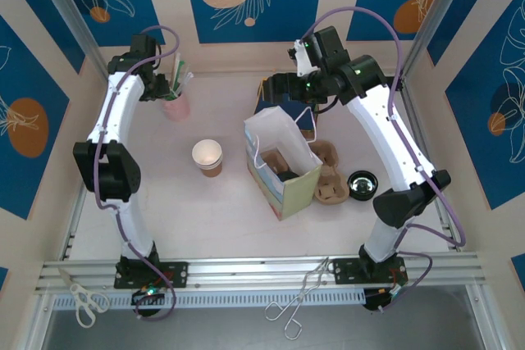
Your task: Pack the takeout coffee
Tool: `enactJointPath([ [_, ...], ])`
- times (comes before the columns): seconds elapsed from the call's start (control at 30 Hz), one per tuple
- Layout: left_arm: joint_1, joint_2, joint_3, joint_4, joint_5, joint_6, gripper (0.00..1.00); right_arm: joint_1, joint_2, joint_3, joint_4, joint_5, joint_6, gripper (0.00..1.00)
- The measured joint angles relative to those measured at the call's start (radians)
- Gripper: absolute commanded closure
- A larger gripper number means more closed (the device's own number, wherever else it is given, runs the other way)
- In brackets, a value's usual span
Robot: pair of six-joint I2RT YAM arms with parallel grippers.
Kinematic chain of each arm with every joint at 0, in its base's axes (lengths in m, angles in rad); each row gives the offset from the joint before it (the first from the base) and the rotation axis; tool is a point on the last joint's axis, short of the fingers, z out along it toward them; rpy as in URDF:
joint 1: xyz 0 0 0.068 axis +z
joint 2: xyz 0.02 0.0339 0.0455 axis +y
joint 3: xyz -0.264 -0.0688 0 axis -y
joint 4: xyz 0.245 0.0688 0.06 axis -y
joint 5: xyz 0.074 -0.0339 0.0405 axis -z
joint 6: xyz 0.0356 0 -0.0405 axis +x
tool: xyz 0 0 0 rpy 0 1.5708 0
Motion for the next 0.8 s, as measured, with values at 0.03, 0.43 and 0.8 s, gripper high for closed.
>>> enactJointPath([
  [0.03,0.001,0.004,0.0,0.002,0.0,0.003,0.71,0.0,0.002,0.003,-0.001,0.0,0.0,0.01],
  [0.43,0.006,0.053,0.029,0.01,0.004,0.014,0.74,0.0,0.015,0.022,-0.008,-0.007,0.0,0.01],
  [0.8,0.006,0.086,0.065,0.033,0.034,0.026,0.85,0.0,0.028,0.024,-0.016,-0.01,0.0,0.01],
])
